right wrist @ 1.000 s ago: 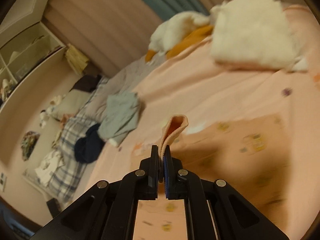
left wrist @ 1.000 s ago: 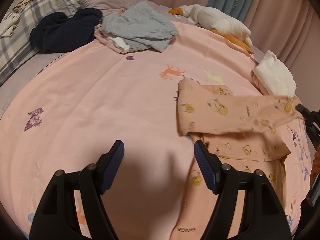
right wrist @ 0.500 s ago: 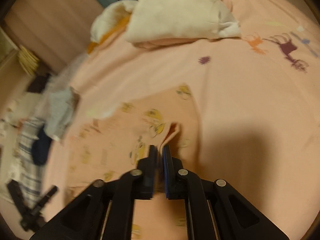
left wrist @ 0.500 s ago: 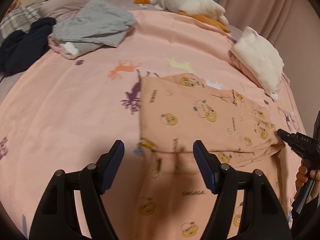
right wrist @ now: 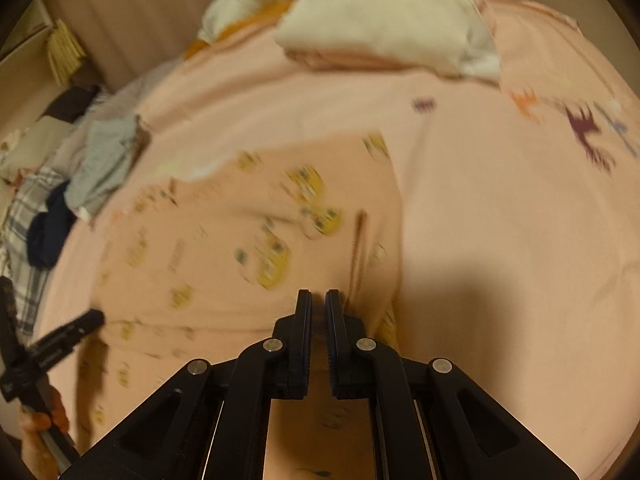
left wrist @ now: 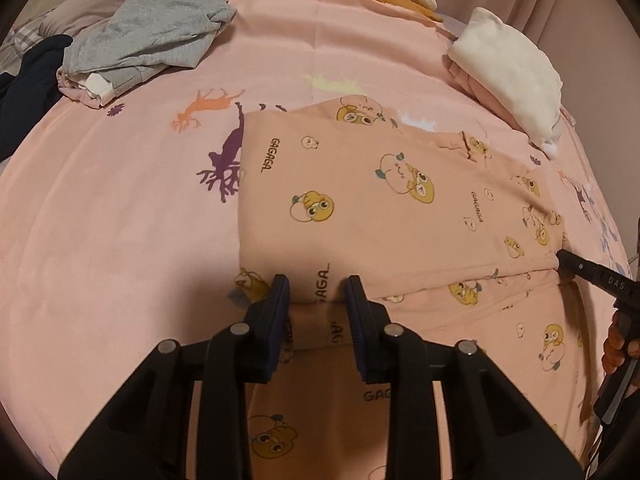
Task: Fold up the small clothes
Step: 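Fold the held side edge inward over the body and release, then grasp the hem edge of the pajama top with the right gripper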
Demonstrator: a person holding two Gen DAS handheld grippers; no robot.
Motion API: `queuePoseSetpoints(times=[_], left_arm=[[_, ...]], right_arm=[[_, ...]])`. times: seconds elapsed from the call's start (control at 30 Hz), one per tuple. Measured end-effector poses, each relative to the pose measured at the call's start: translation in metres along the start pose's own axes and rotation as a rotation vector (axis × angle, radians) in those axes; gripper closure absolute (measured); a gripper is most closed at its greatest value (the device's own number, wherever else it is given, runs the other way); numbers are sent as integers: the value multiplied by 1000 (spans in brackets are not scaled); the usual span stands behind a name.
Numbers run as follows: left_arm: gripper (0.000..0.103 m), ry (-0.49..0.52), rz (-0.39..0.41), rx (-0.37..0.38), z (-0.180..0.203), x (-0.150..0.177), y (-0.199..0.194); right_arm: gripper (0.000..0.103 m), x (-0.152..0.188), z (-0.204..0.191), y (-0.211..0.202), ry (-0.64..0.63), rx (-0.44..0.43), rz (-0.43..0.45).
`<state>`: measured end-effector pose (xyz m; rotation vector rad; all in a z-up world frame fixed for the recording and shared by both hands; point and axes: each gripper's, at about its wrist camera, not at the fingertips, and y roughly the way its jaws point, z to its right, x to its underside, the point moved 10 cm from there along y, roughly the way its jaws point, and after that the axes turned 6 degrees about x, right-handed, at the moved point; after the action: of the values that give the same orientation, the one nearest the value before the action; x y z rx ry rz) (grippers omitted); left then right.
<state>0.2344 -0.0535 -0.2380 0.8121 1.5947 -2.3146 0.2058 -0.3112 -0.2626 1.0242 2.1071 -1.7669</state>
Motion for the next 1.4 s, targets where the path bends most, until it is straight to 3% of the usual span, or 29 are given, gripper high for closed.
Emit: queuePoseSetpoints(times=[0.13,0.2,0.27,0.3,0.37,0.53,0.7,0.87,0.97,1.1,1.2,1.4], left_arm=[[73,-17,-14,6,-3,1,-3],[66,-33,-15,10,-4,5,-12],[41,-44,-2,14,-5,10,-24],[37,-52,14,19,-7,14,-33],[30,-69,33,30,-11,21,-47],[22,-135,33,56,-28,49,-73],[22,-198,6,83,-38,73,-80],[22,-216,-27,179,-21,91,-77],[23,-191,-39,206,-10,97,-75],[24,-182,-50,266,2,105,-74],[31,-166,-65,302,10,115,-77],[46,-149,-99,346,14,137,-88]], right_arm=[[97,-2,2,-6,21,-8,-5],[96,2,-2,-19,8,-7,-3],[85,9,-8,-31,-12,-10,13],[80,13,-9,-37,-24,-4,23],[60,21,-12,-46,-42,14,41],[57,43,-10,-65,-87,57,60],[52,59,0,-75,-73,70,58],[52,78,20,-75,-13,55,7],[52,95,26,-69,35,-17,-54],[51,109,18,-77,61,-133,-70],[51,122,10,-83,77,-230,-97],[51,151,1,-97,83,-334,-139]])
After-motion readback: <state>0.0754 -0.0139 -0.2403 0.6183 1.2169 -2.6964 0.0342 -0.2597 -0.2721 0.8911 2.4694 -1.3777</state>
